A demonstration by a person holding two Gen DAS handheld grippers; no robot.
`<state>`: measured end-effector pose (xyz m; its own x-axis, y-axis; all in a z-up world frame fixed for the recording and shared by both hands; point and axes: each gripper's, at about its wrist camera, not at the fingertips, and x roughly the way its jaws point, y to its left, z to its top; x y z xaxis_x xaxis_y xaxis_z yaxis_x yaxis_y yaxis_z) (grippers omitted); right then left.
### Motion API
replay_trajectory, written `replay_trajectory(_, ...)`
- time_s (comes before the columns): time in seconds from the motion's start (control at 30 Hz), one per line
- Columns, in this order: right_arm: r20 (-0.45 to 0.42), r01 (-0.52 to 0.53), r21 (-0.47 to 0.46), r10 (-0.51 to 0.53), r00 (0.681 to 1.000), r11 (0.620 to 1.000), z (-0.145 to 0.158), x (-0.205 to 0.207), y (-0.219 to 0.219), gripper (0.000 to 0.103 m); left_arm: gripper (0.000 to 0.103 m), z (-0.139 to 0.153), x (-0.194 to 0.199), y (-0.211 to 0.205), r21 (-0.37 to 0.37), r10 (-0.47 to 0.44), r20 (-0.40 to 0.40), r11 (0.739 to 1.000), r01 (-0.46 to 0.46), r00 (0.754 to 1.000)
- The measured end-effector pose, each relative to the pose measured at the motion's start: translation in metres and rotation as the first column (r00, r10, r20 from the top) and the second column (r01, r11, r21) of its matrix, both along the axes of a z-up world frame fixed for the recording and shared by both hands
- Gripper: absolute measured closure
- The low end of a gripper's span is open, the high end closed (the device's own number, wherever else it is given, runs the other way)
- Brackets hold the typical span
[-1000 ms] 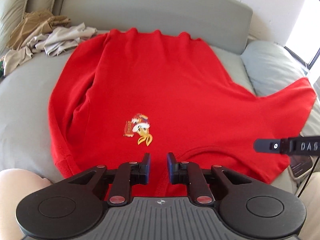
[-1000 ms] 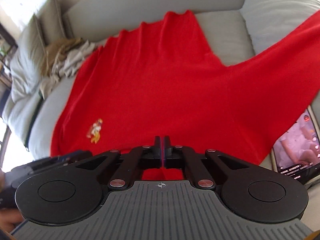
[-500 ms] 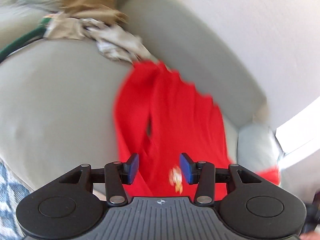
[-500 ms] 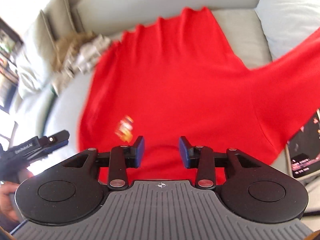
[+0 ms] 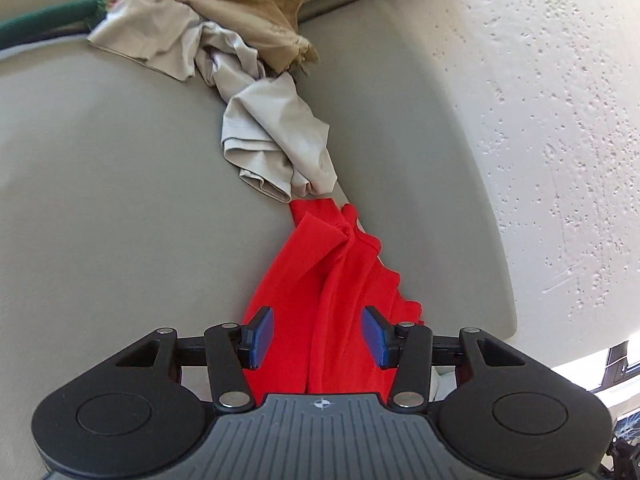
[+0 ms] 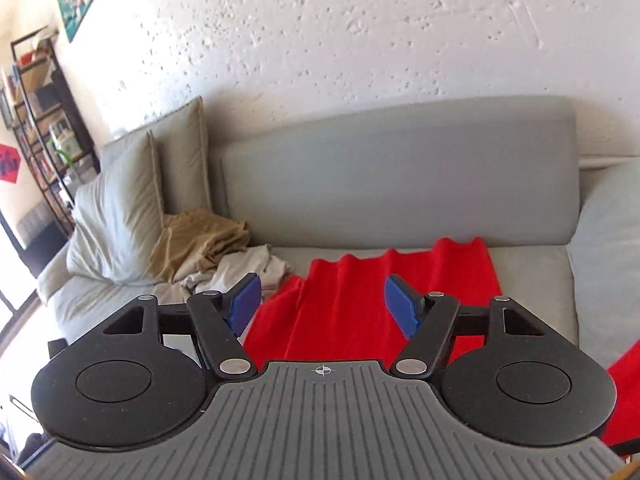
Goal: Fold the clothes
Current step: 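Grasp the shirt edge with the left gripper, then pull the held edge outward with the left gripper and open it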
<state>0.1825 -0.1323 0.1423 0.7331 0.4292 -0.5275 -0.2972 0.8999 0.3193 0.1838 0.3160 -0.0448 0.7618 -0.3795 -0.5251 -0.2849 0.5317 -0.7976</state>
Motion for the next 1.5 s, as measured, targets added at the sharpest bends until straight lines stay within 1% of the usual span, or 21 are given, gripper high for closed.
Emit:
replay_trajectory(0.1,-0.046,-0.002,0.03,0.003,0.999,1.0,-0.019,0.022,0.007,0.035,0.058,-0.02,0.05,0.007,-0.018,0.005,-0.013,1.0,-0.005,1.0)
replay_trajectory(0.2,-0.058,-0.009,0.061,0.012,0.998,0.998,-0.04,0.031,0.008,0.036,0.058,-0.044,0.096,0.018,-0.03,0.077,-0.048,0.996,-0.078,0.996)
replay_trajectory(0.27,-0.054,0.005,0.065,-0.001,0.999,0.998,-0.052,0.034,0.005,0.036,0.06,-0.061,0.124,0.02,-0.02,0.092,-0.083,0.995,-0.093,0.992)
replay_trajectory(0.3,-0.053,0.015,0.066,-0.011,0.999,0.998,-0.057,0.035,0.003,0.036,0.064,-0.068,0.136,0.018,-0.019,0.082,-0.097,0.996,-0.084,0.992)
replay_trajectory(0.4,-0.071,0.046,0.085,-0.04,0.997,0.995,-0.07,0.038,-0.009,0.036,0.069,-0.087,0.166,0.009,-0.051,0.024,-0.117,0.998,-0.03,0.993)
replay_trajectory(0.5,-0.086,0.084,0.079,-0.077,0.993,0.993,-0.078,0.039,-0.024,0.036,0.067,-0.095,0.183,0.004,-0.077,0.029,-0.117,0.996,-0.038,0.993)
replay_trajectory(0.57,-0.095,0.098,0.074,-0.091,0.991,0.992,-0.081,0.037,-0.03,0.036,0.068,-0.096,0.188,0.003,-0.071,0.031,-0.123,0.997,-0.04,0.992)
replay_trajectory(0.6,-0.099,0.101,0.073,-0.094,0.991,0.992,-0.081,0.036,-0.031,0.036,0.075,-0.096,0.19,0.003,-0.059,0.031,-0.131,0.998,-0.039,0.991)
replay_trajectory(0.63,-0.104,0.105,0.072,-0.097,0.99,0.992,-0.082,0.035,-0.033,0.036,0.089,-0.095,0.19,0.003,-0.04,0.031,-0.144,0.999,-0.037,0.989)
replay_trajectory(0.67,-0.109,0.108,0.07,-0.1,0.989,0.992,-0.083,0.034,-0.035,0.036,0.091,-0.094,0.19,0.004,-0.023,0.03,-0.154,0.999,-0.034,0.988)
replay_trajectory(0.7,-0.113,0.112,0.069,-0.104,0.988,0.991,-0.084,0.033,-0.037,0.036,0.096,-0.089,0.188,0.004,0.0,0.03,-0.146,1.0,-0.031,0.989)
replay_trajectory(0.73,-0.118,0.115,0.068,-0.107,0.987,0.991,-0.085,0.032,-0.039,0.036,0.1,-0.082,0.185,0.004,0.038,0.033,-0.127,0.999,-0.028,0.991)
replay_trajectory(0.8,-0.125,0.12,0.066,-0.111,0.986,0.991,-0.086,0.029,-0.042,0.036,0.101,-0.058,0.174,0.002,0.14,0.036,-0.07,0.99,-0.026,0.997)
replay_trajectory(0.9,-0.107,0.102,0.075,-0.093,0.99,0.992,-0.074,0.017,-0.042,0.036,0.101,-0.012,0.148,0.008,0.234,0.021,0.048,0.972,-0.032,0.999)
replay_trajectory(1.0,-0.071,0.086,0.095,-0.079,0.994,0.992,-0.058,0.001,-0.04,0.036,0.101,0.04,0.114,0.019,0.321,-0.013,0.16,0.946,-0.04,0.987)
replay_trajectory(1.1,-0.035,0.069,0.115,-0.066,0.997,0.991,-0.042,-0.016,-0.037,0.036,0.101,0.093,0.073,0.034,0.392,-0.038,0.257,0.917,-0.068,0.966)
replay_trajectory(1.2,-0.001,0.045,0.145,-0.046,0.999,0.988,-0.027,-0.035,-0.033,0.036,0.101,0.138,0.041,0.055,0.414,-0.007,0.338,0.899,-0.143,0.941)
replay_trajectory(1.33,0.039,0.01,0.173,-0.017,0.999,0.985,-0.011,-0.054,-0.023,0.036,0.101,0.192,-0.001,0.083,0.427,0.041,0.436,0.87,-0.246,0.899)
replay_trajectory(1.43,0.067,-0.021,0.19,0.009,0.998,0.981,0.001,-0.066,-0.013,0.036,0.101,0.212,-0.03,0.104,0.47,0.075,0.449,0.828,-0.306,0.89)
replay_trajectory(1.47,0.072,-0.03,0.192,0.016,0.997,0.981,0.004,-0.068,-0.009,0.036,0.101,0.213,-0.039,0.113,0.475,0.091,0.441,0.82,-0.319,0.893)
replay_trajectory(1.5,0.07,-0.04,0.202,0.027,0.997,0.979,0.005,-0.068,-0.004,0.036,0.101,0.212,-0.045,0.121,0.471,0.109,0.432,0.819,-0.327,0.895)
